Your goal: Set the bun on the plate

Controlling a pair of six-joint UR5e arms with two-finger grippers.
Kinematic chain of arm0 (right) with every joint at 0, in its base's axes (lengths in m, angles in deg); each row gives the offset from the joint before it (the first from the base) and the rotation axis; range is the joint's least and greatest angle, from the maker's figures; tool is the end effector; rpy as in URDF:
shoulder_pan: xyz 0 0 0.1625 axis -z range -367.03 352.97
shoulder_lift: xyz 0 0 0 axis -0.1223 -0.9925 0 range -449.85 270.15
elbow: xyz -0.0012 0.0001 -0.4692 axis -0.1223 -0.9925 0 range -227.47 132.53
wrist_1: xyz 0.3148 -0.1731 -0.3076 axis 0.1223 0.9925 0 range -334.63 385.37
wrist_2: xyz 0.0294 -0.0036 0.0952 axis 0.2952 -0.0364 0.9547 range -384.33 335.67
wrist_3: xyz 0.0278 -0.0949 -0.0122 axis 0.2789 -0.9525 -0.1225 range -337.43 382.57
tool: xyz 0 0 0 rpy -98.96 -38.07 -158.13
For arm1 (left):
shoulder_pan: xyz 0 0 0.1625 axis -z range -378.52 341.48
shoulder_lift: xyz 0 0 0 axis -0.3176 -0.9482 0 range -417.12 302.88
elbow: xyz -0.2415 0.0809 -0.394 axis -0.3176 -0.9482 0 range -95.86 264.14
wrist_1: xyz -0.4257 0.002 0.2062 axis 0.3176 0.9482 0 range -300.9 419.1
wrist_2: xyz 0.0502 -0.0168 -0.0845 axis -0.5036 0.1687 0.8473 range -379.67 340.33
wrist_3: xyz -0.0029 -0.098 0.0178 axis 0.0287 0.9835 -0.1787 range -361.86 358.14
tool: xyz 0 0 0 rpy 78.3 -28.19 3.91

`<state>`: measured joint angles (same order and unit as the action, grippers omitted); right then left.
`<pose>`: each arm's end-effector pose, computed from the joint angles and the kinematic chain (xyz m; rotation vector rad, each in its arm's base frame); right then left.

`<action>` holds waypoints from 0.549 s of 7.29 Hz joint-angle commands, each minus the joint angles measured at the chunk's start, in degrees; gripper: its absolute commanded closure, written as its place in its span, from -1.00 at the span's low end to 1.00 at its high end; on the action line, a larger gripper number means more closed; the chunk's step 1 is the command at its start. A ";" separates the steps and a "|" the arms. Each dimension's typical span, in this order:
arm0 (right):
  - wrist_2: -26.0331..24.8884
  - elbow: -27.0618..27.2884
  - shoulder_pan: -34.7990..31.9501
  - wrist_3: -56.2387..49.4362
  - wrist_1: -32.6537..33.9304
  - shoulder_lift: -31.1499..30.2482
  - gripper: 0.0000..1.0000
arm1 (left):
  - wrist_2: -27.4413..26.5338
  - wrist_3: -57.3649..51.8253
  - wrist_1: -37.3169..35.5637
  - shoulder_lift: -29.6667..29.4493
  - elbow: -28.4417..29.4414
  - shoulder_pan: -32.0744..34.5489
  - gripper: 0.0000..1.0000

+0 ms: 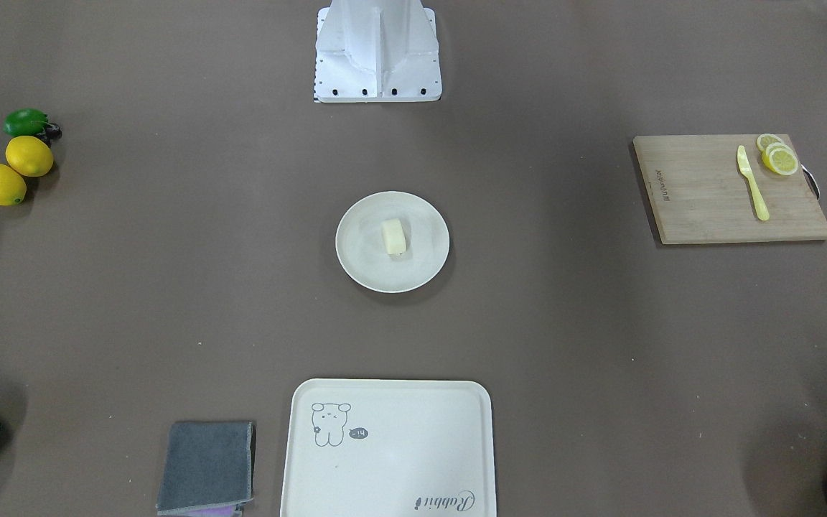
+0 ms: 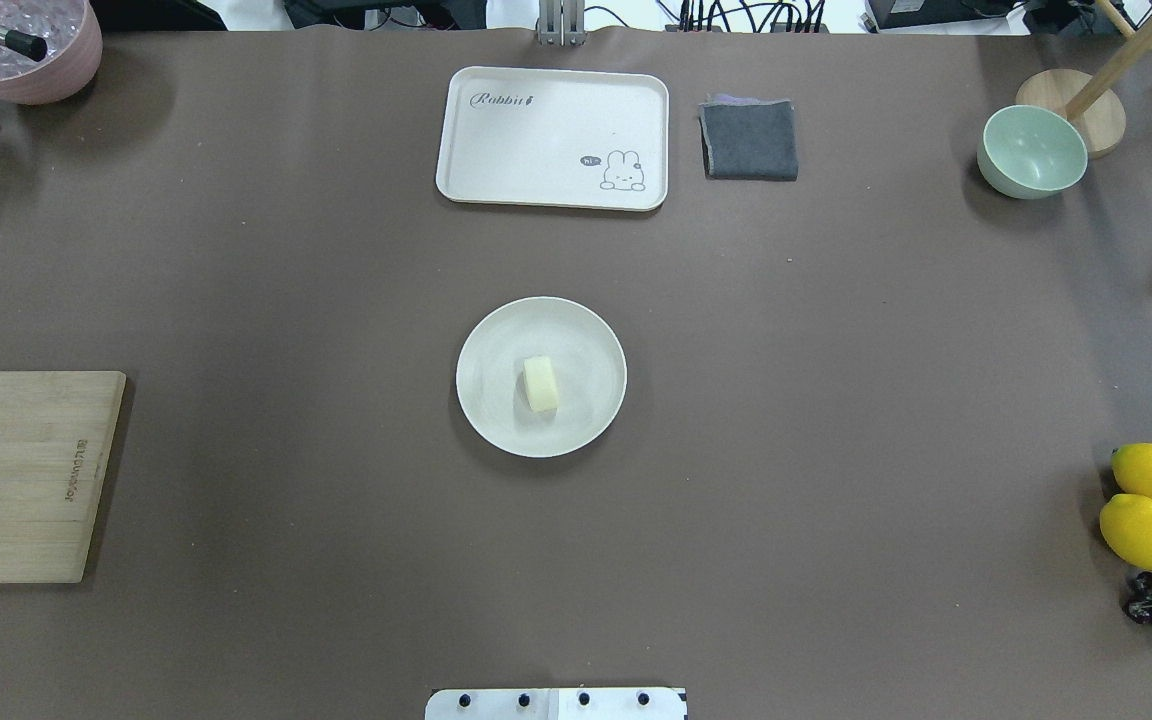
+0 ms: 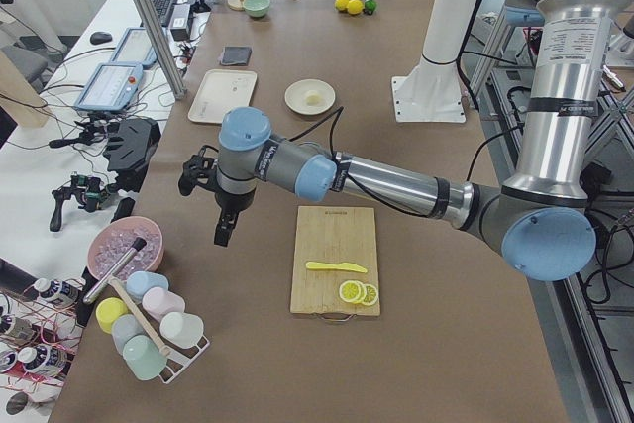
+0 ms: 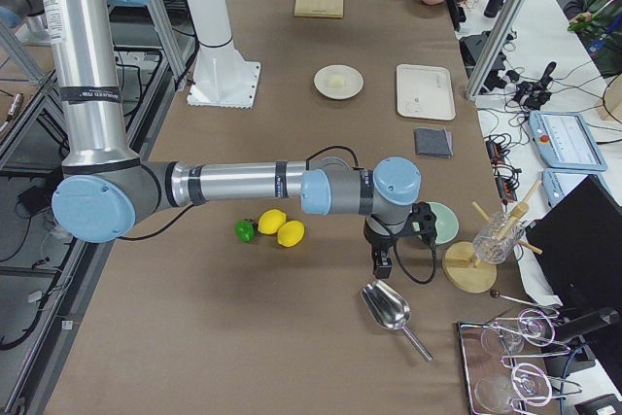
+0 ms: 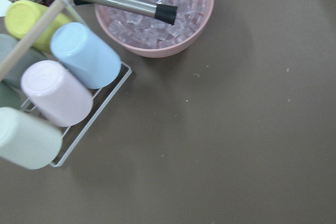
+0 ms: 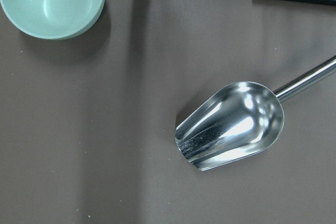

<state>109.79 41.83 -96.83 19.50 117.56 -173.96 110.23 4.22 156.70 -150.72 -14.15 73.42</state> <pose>0.0619 -0.6036 0.6543 0.0690 -0.7685 -0.0742 -0.0894 -0.5904 0.5760 0.3009 0.7003 -0.0147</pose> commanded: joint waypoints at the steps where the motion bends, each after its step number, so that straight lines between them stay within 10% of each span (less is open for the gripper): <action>1: 0.96 -0.44 0.07 0.08 -0.07 -0.44 -1.00 | 4.72 -4.76 -2.08 6.03 0.39 4.74 -0.95; 4: 2.20 0.08 0.16 0.08 -0.16 -1.41 -1.00 | 8.27 -4.67 -1.98 8.08 -0.50 4.74 -0.95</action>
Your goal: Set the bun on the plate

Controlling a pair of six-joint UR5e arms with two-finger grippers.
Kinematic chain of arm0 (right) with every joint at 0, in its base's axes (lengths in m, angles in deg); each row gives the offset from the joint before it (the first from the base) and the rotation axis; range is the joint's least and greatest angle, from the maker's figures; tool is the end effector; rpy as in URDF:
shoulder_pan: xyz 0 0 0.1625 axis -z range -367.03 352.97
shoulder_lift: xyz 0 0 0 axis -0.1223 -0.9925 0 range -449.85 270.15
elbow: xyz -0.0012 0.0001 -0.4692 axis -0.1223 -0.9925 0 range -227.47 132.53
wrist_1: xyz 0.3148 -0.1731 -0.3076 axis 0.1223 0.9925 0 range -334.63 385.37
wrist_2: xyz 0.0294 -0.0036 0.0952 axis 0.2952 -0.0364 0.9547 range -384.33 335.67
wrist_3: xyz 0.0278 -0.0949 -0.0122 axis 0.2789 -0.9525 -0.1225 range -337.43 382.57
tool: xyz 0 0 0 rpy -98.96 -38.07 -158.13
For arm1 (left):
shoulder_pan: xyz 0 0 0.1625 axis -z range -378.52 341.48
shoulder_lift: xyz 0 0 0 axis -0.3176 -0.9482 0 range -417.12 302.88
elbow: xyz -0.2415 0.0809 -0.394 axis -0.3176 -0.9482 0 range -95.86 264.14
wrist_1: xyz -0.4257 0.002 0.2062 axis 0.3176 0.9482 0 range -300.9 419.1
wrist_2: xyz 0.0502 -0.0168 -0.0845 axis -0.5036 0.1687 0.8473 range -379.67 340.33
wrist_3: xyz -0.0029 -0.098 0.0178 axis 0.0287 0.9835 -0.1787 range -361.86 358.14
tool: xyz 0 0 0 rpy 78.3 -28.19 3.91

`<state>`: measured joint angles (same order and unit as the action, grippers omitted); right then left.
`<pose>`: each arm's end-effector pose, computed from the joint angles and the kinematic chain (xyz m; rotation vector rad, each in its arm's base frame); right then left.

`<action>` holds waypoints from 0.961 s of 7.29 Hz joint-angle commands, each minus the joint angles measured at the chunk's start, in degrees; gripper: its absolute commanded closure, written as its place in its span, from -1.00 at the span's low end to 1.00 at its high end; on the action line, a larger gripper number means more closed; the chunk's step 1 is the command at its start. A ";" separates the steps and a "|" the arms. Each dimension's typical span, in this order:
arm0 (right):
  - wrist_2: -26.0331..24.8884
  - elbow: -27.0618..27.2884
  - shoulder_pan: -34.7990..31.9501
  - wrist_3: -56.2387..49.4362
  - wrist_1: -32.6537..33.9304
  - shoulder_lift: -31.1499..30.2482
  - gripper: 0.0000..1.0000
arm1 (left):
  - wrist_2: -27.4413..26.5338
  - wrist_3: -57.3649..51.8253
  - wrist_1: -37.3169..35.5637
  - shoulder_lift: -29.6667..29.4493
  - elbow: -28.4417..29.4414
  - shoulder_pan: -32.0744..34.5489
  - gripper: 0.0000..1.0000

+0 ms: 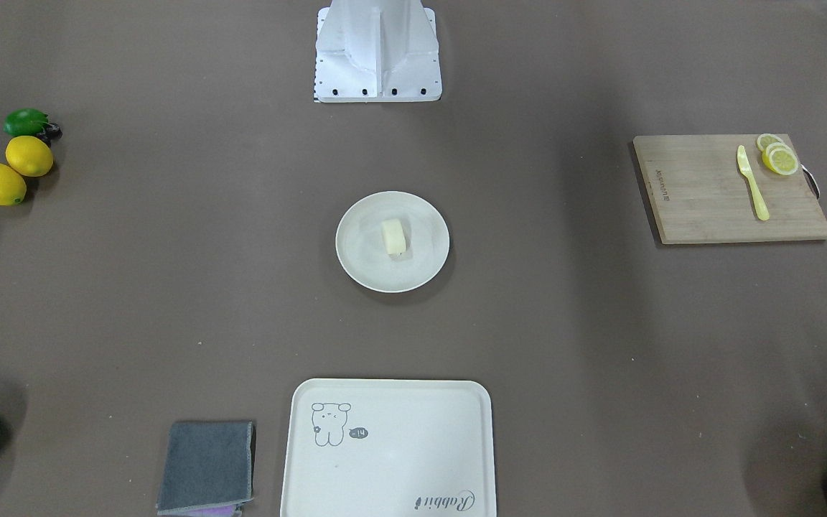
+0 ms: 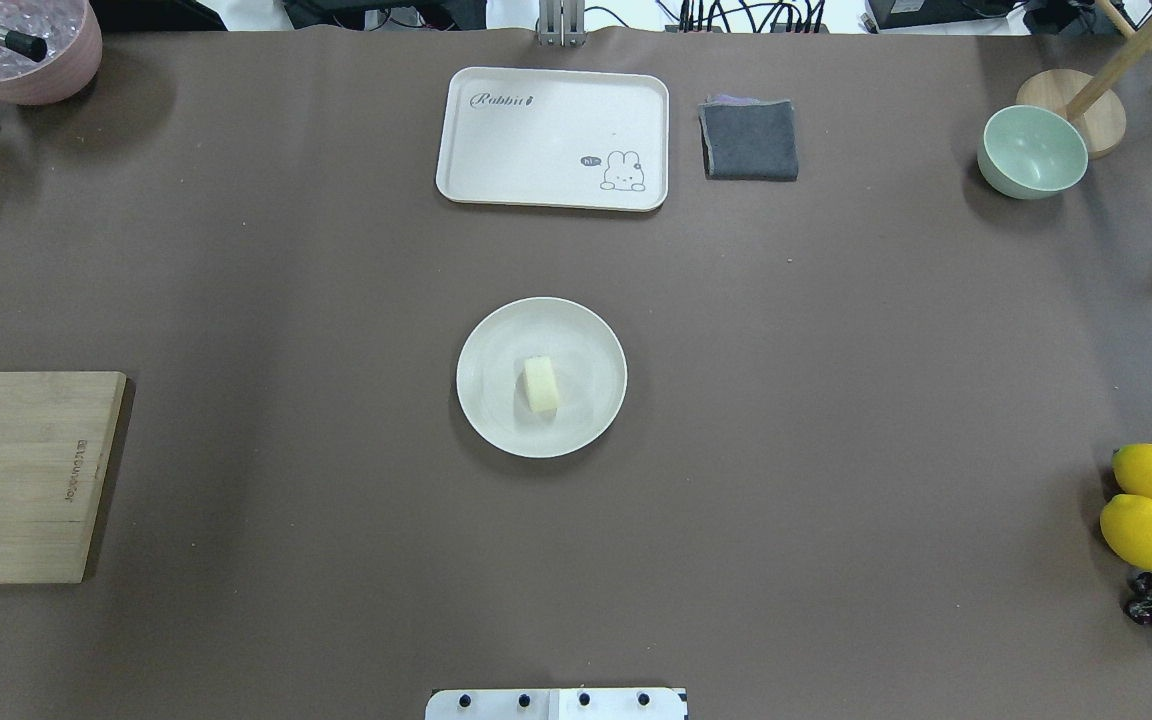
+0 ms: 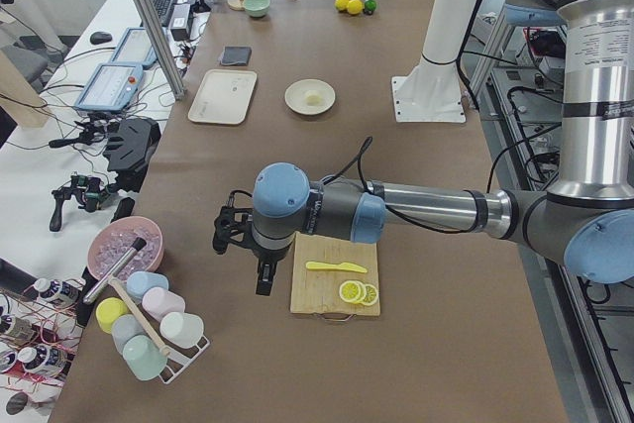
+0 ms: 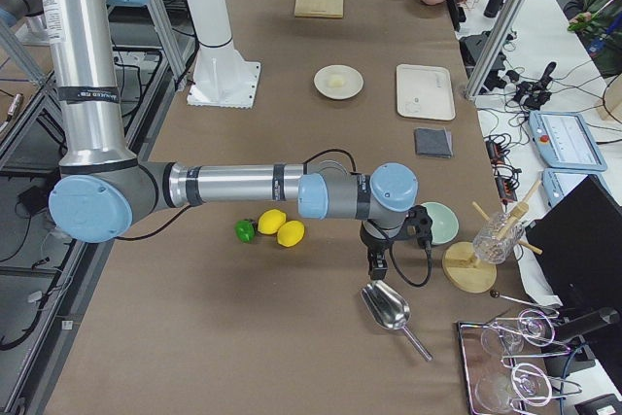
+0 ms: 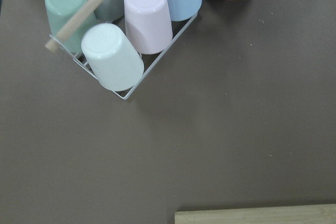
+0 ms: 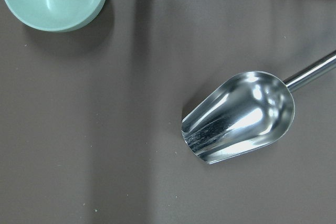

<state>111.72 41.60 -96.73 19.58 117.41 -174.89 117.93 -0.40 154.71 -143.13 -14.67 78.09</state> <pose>0.0585 -0.5956 0.6636 0.0517 -0.8027 -0.0681 -0.1203 -0.5194 0.6404 0.2084 0.8196 -0.0567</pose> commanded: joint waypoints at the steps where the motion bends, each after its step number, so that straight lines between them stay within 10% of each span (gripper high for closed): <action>1: 0.26 0.49 -0.03 0.00 -0.01 -0.57 -1.00 | 0.48 -0.05 0.01 0.49 0.02 0.07 -0.95; 7: 0.88 0.49 -0.03 0.00 -0.10 -0.65 -1.00 | 0.04 0.21 -0.08 0.40 0.02 0.07 -0.95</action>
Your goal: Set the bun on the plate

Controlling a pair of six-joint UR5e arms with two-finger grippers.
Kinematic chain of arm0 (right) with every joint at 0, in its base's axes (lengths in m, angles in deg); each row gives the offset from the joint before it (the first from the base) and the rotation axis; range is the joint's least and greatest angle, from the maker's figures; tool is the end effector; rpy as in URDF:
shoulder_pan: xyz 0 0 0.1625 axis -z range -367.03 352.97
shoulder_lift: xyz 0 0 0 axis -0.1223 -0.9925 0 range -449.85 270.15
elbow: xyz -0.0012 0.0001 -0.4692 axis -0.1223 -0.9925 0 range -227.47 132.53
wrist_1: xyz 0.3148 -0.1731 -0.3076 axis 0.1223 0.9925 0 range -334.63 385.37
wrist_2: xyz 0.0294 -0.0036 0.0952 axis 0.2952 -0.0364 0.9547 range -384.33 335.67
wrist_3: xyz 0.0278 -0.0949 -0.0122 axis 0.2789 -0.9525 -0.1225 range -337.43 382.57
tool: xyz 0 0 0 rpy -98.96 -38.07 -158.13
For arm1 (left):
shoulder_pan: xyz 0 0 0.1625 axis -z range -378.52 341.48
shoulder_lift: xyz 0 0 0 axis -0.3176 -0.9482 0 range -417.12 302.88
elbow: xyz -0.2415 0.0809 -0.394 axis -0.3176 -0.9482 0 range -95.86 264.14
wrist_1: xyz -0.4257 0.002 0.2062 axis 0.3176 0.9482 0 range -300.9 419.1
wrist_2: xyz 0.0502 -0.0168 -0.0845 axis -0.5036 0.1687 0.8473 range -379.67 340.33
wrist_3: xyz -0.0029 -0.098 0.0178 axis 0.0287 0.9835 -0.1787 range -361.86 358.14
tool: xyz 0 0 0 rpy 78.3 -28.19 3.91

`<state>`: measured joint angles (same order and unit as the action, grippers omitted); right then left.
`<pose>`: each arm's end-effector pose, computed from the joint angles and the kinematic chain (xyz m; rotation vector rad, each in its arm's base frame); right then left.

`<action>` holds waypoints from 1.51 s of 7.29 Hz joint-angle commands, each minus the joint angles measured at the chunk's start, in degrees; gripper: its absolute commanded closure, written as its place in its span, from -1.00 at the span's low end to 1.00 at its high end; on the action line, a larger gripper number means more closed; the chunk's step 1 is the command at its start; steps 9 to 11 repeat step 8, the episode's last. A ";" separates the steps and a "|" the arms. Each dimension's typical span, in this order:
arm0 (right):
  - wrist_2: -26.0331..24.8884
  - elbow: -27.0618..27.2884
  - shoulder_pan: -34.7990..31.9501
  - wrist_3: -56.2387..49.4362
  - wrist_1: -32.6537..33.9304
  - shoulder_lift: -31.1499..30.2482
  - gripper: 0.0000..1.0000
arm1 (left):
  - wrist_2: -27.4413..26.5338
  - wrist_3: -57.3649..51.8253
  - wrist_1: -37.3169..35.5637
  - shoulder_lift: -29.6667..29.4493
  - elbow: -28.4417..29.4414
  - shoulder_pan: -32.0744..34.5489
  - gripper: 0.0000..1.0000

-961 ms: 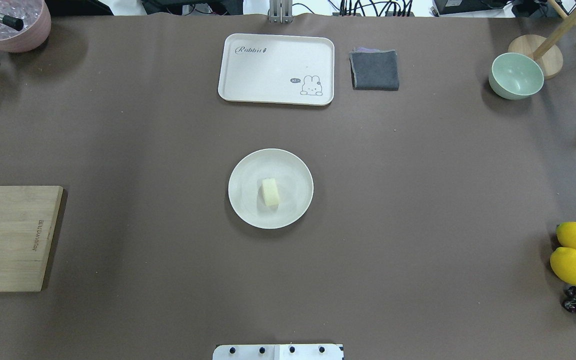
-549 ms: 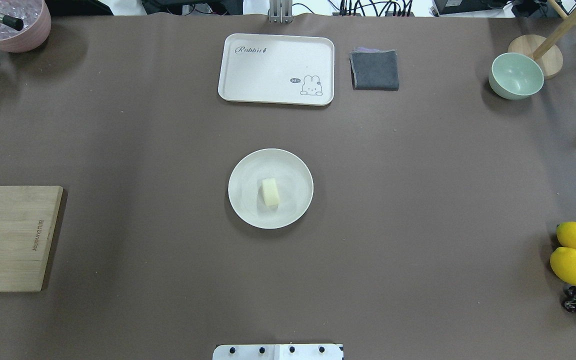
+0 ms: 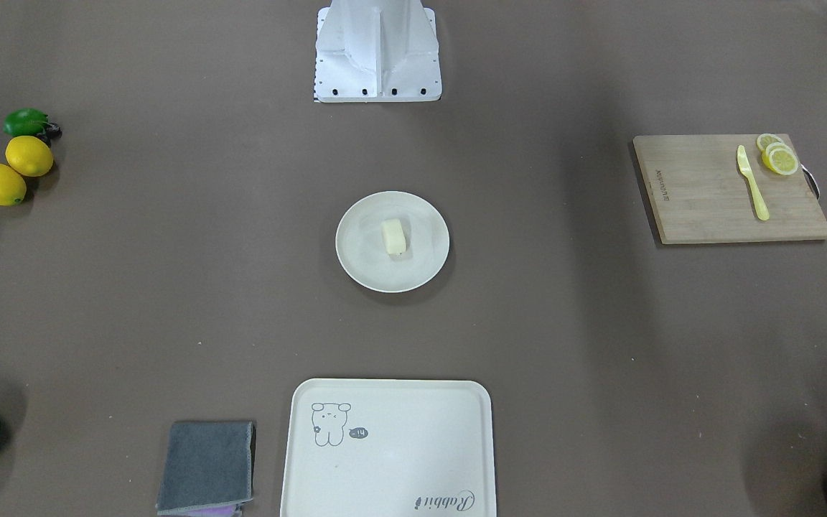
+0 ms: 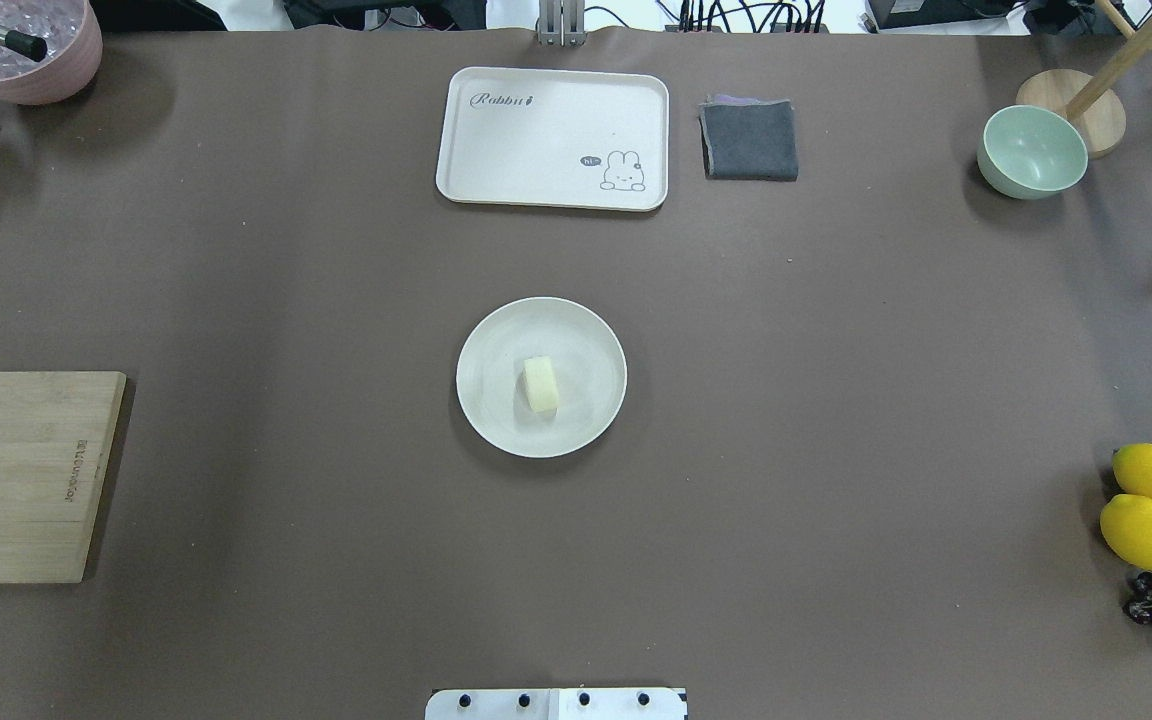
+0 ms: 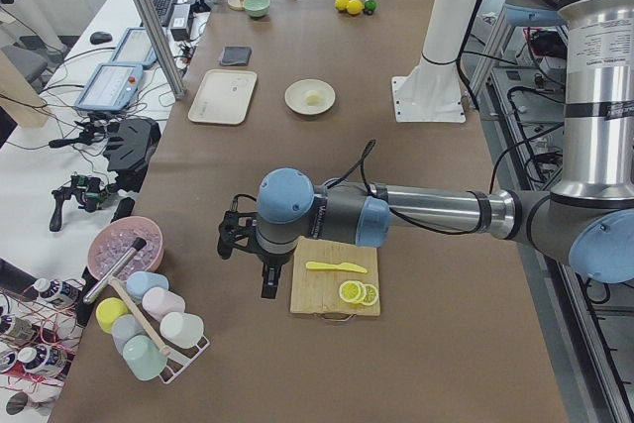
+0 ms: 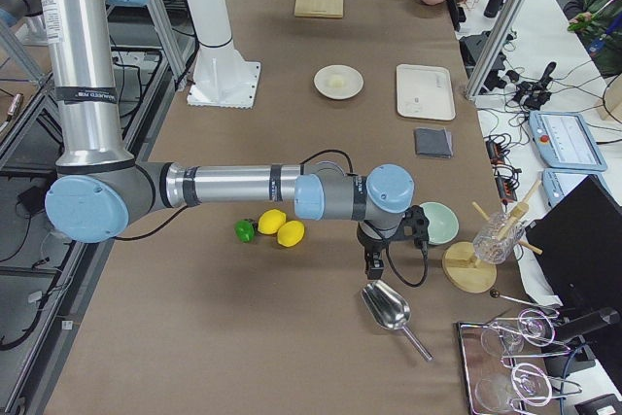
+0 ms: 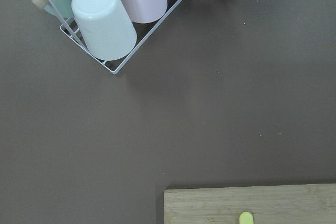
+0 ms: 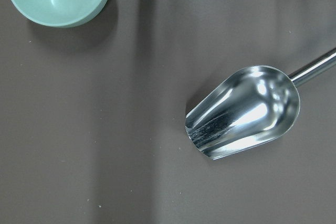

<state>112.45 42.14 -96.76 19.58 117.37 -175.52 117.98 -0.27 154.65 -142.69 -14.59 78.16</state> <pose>0.0580 -0.5904 0.6639 0.0514 -0.8155 -0.0674 -0.1204 -0.5155 0.6453 0.1985 0.8214 -0.0641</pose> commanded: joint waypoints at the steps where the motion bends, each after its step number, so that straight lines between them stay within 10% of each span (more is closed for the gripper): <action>1: 1.11 0.04 0.00 0.00 0.03 0.06 -1.00 | -0.01 0.08 -0.10 -0.03 -0.05 0.00 -0.95; 11: 1.65 -0.05 0.00 0.00 -0.06 0.06 -1.00 | -0.01 0.16 -0.01 -0.03 -0.06 0.00 -0.95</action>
